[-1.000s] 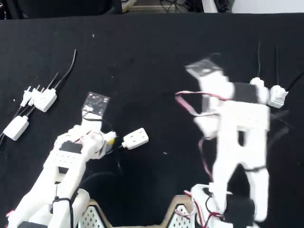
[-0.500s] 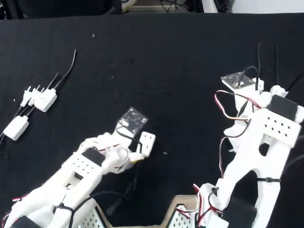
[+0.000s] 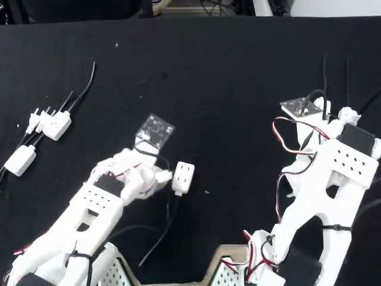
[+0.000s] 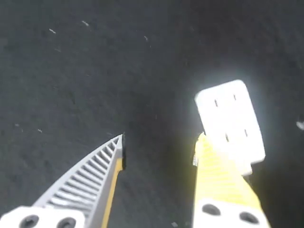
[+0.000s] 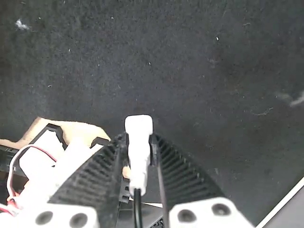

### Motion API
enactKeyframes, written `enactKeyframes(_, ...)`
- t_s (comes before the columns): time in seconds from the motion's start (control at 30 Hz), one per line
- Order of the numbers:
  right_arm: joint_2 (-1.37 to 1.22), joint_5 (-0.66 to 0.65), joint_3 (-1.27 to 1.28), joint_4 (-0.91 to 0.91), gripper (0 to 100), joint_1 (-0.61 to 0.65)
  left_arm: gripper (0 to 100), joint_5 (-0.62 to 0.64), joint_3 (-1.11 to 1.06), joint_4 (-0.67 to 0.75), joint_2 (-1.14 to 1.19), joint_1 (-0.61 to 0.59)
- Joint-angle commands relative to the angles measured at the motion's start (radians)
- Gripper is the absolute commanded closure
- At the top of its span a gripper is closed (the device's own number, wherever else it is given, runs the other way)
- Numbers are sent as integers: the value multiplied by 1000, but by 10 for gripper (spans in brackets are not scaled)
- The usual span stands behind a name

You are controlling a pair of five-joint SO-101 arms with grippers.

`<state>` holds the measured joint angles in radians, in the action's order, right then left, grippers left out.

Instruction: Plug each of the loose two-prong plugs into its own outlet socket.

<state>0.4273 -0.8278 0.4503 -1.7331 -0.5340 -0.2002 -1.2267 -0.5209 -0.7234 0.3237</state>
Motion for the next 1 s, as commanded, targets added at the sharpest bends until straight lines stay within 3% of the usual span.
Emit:
enactKeyframes(0.0, 41, -9, -7, -28, 988, -14, 758, 9, 25, 104, -9, -8)
enactKeyframes(0.13, 41, -9, -5, -29, 988, -14, 758, 9, -12, 178, -9, -4)
enactKeyframes(0.47, 45, 18, 25, -26, 988, 44, 758, 9, -15, 186, 0, -7)
enactKeyframes(0.67, 180, 20, 33, -26, 988, 46, 758, 14, 84, 176, 169, -8)
enactKeyframes(0.97, 395, 14, 179, -26, 988, 77, 758, 18, 137, 176, 241, 117)
